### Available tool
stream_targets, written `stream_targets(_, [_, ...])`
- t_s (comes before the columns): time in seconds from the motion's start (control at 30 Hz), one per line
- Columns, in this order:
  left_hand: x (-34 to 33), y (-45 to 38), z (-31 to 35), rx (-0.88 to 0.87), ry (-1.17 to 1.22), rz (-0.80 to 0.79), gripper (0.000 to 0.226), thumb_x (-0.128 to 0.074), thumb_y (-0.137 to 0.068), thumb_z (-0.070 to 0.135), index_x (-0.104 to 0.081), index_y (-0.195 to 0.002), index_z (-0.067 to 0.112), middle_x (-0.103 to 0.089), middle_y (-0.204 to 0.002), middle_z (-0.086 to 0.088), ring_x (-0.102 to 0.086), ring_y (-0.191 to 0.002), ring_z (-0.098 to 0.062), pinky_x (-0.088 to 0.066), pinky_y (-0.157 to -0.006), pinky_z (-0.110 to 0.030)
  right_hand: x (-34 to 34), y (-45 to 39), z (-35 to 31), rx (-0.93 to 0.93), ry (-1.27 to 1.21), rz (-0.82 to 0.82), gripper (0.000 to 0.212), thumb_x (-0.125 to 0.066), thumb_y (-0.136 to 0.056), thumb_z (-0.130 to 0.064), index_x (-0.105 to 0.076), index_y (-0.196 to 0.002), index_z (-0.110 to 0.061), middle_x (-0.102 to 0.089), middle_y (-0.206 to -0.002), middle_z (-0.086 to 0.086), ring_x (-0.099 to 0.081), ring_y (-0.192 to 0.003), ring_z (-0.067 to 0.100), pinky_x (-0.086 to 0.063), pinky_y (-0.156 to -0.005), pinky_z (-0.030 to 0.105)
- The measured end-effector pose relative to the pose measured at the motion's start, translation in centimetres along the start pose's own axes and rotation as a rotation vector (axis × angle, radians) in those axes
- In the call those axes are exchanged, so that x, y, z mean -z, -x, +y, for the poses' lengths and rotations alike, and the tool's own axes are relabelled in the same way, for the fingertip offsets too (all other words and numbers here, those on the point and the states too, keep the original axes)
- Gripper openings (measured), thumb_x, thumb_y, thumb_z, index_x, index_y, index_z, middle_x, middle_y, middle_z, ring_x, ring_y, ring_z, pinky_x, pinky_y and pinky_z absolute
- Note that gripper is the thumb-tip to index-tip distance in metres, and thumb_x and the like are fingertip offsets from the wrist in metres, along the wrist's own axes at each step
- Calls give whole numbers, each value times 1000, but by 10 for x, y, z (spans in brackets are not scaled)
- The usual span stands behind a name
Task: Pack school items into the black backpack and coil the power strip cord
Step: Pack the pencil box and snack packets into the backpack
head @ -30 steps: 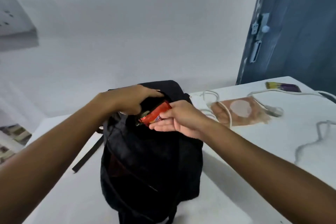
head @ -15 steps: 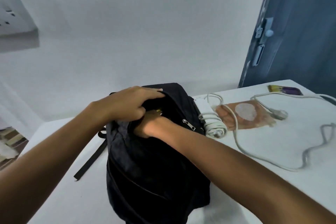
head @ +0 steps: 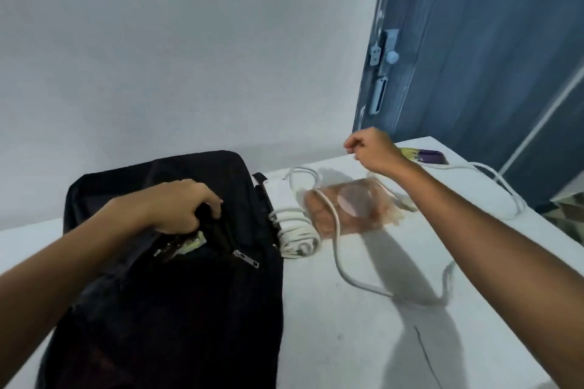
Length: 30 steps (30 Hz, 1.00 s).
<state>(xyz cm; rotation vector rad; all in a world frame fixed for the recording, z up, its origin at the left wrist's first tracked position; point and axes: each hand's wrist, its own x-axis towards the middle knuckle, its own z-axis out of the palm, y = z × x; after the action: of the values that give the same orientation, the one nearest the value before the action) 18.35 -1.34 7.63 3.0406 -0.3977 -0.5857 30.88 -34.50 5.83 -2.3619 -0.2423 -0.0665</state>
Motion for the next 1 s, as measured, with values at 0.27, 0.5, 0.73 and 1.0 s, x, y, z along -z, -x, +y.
stream_targets(0.27, [4, -17, 22, 174, -116, -33, 48, -50, -76, 3, -67, -102, 39, -54, -105, 23, -56, -107, -12, -47, -82, -28, 37, -82, 159, -232, 688, -50, 29, -40, -90, -1, -59, -112, -2, -58, -122, 20, -54, -113, 39, -48, -85, 42])
stream_targets(0.5, [2, -21, 28, 251, -141, -17, 48, -51, -74, 5, -68, -99, 43, -64, -107, 9, -61, -99, -16, -48, -75, -29, 35, -105, 185, -288, 735, -142, 45, -35, -97, -14, -36, -142, -15, -45, -139, 20, -43, -127, 38, -36, -100, 49])
stream_targets(0.73, [-4, -19, 26, 291, -134, 21, 46, -52, -73, 7, -67, -95, 43, -65, -110, 14, -60, -101, -14, -49, -79, -31, 36, -114, 190, -307, 819, -160, 45, -37, -96, -25, -36, -140, -16, -43, -134, 20, -42, -123, 38, -34, -100, 48])
stream_targets(1.0, [-10, -13, 26, 294, -69, 48, 47, -48, -67, 4, -62, -87, 44, -62, -123, 20, -58, -111, -10, -51, -85, -36, 27, -114, 187, -200, 916, 194, 39, -61, -85, -17, -53, -121, -6, -45, -124, 25, -39, -117, 38, -33, -99, 49])
